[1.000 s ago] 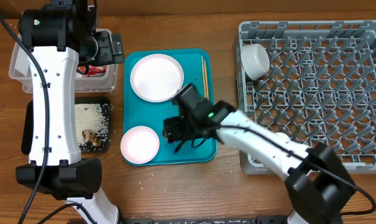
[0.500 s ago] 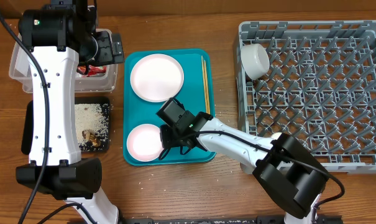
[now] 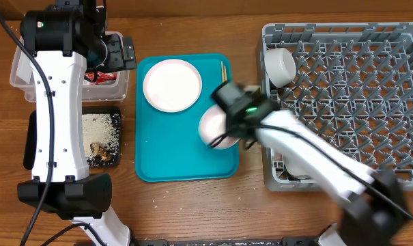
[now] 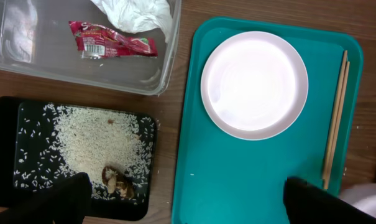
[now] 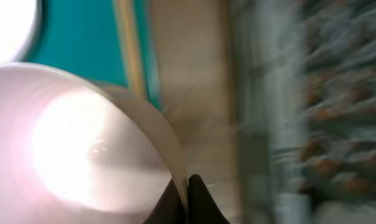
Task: Sort waste into correct bins and load items into the dishwasher
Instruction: 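Carry the pink bowl right and place it in the rack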
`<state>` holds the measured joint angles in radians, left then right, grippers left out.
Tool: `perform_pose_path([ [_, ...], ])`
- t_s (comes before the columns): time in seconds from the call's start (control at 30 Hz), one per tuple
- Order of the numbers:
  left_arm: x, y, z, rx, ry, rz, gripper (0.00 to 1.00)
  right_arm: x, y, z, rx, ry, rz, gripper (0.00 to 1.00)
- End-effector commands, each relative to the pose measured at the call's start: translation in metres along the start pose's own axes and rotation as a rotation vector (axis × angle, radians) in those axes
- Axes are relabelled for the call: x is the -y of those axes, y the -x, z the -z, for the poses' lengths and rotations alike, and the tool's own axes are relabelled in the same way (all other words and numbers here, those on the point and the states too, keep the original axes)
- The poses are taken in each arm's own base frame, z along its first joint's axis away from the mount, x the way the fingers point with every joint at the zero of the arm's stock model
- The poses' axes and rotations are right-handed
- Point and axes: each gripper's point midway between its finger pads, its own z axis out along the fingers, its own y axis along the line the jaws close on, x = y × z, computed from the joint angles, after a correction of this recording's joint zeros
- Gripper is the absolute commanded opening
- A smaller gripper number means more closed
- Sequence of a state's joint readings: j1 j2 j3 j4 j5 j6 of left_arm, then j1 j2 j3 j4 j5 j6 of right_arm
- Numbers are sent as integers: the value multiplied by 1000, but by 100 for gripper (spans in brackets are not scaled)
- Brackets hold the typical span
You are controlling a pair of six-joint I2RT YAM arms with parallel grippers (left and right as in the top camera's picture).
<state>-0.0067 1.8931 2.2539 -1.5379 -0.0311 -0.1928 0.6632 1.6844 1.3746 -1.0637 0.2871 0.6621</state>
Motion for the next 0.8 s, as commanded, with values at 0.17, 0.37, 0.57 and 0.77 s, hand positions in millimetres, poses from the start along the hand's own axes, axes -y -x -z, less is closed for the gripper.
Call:
perform_pose_path([
  [0.17,0,3,0,6,4,14,100,148,91,119,540,-500,-132,4],
  [0.37,0,3,0,6,4,14,100,175,104,92,413,-824,159,4],
  [0.57,0,3,0,6,4,14,100,175,110,55,328,-1033,321,4],
  [0.77,0,3,0,6,4,14,100,173,106,35,272,-1069,381,4],
])
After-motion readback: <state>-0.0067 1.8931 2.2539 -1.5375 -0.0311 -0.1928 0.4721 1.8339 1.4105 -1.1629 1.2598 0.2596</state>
